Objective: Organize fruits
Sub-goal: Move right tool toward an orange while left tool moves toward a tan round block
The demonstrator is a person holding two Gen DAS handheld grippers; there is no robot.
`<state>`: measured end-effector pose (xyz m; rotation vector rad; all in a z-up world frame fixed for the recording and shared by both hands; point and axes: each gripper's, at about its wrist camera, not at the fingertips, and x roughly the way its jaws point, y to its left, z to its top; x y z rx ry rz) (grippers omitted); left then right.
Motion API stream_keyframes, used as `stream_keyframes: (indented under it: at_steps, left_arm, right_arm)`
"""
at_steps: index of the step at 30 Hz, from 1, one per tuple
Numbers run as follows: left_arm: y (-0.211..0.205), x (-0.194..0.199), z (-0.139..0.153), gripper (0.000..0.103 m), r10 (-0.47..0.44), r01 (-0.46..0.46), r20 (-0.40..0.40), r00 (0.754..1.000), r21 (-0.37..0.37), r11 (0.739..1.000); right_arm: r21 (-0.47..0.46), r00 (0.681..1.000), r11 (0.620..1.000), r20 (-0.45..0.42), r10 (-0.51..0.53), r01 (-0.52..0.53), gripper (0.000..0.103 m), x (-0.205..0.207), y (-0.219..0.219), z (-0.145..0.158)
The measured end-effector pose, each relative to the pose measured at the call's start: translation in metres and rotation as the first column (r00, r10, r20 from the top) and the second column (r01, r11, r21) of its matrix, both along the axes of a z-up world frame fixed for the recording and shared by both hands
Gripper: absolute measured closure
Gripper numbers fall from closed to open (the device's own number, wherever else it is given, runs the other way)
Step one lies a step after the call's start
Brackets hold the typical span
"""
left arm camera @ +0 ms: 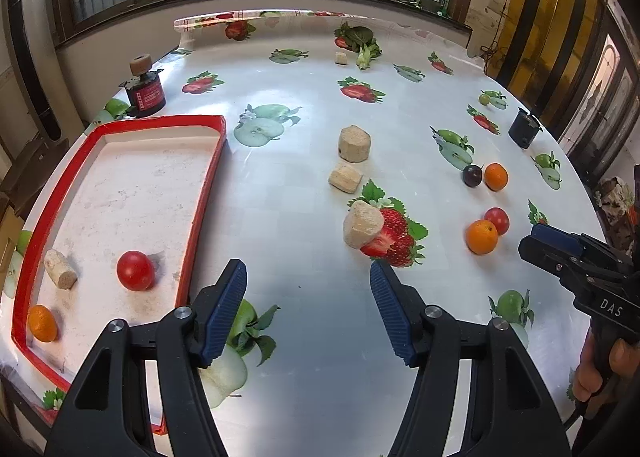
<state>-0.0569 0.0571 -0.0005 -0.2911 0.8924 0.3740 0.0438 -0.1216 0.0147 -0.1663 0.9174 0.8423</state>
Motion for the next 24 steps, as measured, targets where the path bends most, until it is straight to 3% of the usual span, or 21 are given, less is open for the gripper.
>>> stream_keyframes:
  at_steps: [14,24]
  left_arm:
    - [-0.017,0.034,-0.009,0.04,-0.057,0.057,-0.017,0.998,-0.01,0.998]
    - [-0.012,0.066,-0.029,0.04,-0.077,0.074,-0.038,0.996,-0.073,0.995]
  right_arm:
    - [-0.033,0.998,0.997,0.007,-0.07,0.07,0.048,0.027,-0.025,-0.01]
    - [-0.103,0.989,0.984,0.061,-0.138,0.144,0.048,0.082,-0.023,-0.018]
